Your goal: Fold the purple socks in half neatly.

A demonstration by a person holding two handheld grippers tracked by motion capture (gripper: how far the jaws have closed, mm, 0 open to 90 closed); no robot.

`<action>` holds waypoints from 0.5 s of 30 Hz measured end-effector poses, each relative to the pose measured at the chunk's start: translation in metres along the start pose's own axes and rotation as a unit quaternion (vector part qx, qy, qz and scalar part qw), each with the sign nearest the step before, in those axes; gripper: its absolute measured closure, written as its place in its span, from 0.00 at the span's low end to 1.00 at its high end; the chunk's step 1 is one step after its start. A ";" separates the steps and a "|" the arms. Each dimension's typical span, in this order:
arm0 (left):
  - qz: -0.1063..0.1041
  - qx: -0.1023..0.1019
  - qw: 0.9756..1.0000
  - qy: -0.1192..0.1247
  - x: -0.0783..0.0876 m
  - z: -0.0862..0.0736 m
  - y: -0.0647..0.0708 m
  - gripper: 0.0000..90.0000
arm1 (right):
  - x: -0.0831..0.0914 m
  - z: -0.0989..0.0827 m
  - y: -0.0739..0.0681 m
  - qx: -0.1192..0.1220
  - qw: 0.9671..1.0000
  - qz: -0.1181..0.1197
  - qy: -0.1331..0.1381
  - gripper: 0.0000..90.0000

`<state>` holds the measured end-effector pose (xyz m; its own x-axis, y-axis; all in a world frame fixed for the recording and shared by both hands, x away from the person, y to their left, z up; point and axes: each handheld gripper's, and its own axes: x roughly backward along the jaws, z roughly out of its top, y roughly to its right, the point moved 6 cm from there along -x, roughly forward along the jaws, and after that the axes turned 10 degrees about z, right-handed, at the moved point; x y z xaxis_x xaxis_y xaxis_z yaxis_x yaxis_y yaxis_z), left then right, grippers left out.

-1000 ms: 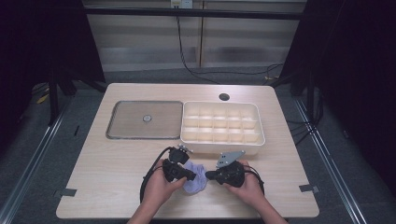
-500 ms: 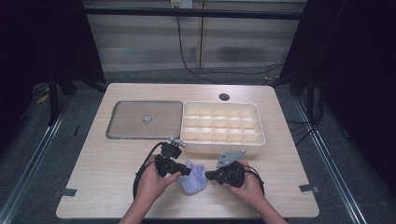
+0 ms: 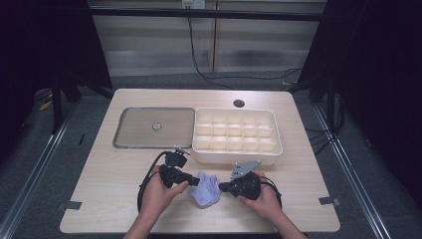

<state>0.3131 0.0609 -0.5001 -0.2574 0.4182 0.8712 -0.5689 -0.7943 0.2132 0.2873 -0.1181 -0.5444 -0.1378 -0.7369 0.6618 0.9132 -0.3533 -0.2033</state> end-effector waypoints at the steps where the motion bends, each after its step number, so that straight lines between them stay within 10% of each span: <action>1: -0.001 0.002 1.000 0.000 0.000 0.000 0.000 0.69 | 0.000 0.000 0.000 0.000 1.000 0.000 0.000 0.98; 15: -0.007 0.027 0.999 -0.016 -0.010 -0.008 -0.006 0.67 | 0.000 0.000 -0.001 0.000 1.000 0.000 -0.001 0.98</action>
<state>0.3128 0.0648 -0.5134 -0.2242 0.4168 0.8809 -0.5295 -0.8110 0.2489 0.2867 -0.1179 -0.5443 -0.1367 -0.7360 0.6630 0.9135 -0.3526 -0.2030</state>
